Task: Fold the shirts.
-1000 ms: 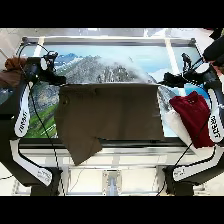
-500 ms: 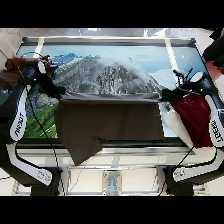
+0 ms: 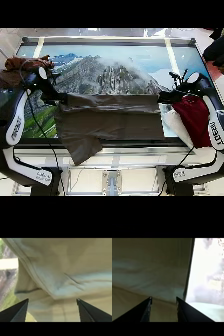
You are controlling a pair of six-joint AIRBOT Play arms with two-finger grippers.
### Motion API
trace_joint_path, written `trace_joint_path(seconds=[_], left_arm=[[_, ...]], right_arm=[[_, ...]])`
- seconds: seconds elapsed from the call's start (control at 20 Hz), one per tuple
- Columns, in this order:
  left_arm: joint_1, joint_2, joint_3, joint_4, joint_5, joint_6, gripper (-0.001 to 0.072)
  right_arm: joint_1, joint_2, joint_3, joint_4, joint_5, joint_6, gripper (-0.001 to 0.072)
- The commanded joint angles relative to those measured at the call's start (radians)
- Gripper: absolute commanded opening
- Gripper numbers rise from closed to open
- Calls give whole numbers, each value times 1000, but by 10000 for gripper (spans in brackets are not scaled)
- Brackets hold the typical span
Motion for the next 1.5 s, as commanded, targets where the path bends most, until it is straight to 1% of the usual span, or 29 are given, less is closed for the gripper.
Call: trace_joint_path(seconds=[0.0,0.05,0.15,0.2,0.25,0.3,0.35,0.45,0.5,0.55,0.65,0.75,0.85,0.95,1.15,1.2,1.25,1.3,1.4,1.45], left_arm=[[13,186,-37,-37,-2,11,708],[26,272,-93,-38,-1,5,708],[68,462,-296,-37,8,-70,708],[92,551,-414,-38,14,-127,707],[117,638,-539,-42,12,-215,707],[143,717,-664,-79,1,-283,707],[166,780,-768,-140,-12,-298,707],[214,873,-960,-314,-24,-296,707],[234,896,-1036,-372,-23,-296,707],[248,902,-1091,-397,-23,-296,707],[254,896,-1155,-399,5,-296,707],[255,890,-1167,-409,74,-288,706],[255,860,-1167,-447,130,-249,705],[255,799,-1167,-461,143,-221,704],[254,658,-1167,-496,188,-134,703],[254,632,-1167,-500,191,-129,685],[254,612,-1167,-520,203,-111,584],[254,600,-1167,-556,220,-87,551],[254,591,-1167,-648,258,-27,542],[254,591,-1167,-664,270,-24,471]], right_arm=[[-20,92,88,-142,143,2,344],[-47,140,87,-142,137,2,344],[-106,223,86,-110,129,2,345],[-128,249,86,-86,125,2,345],[-144,271,87,-56,118,2,345],[-151,284,87,-29,113,2,344],[-151,292,87,-2,109,1,345],[-151,293,87,60,89,-2,344],[-151,293,87,86,75,-3,344],[-151,293,87,110,59,-3,344],[-151,293,87,135,42,-3,344],[-151,293,87,138,43,-3,344],[-151,293,87,138,44,-3,344],[-151,293,87,138,50,-3,344],[-151,293,87,139,100,-3,344],[-151,293,87,139,112,-3,344],[-151,294,87,139,123,-3,344],[-151,295,87,139,129,-2,344],[-151,301,87,140,136,-2,343],[-151,306,88,140,138,-2,344]])
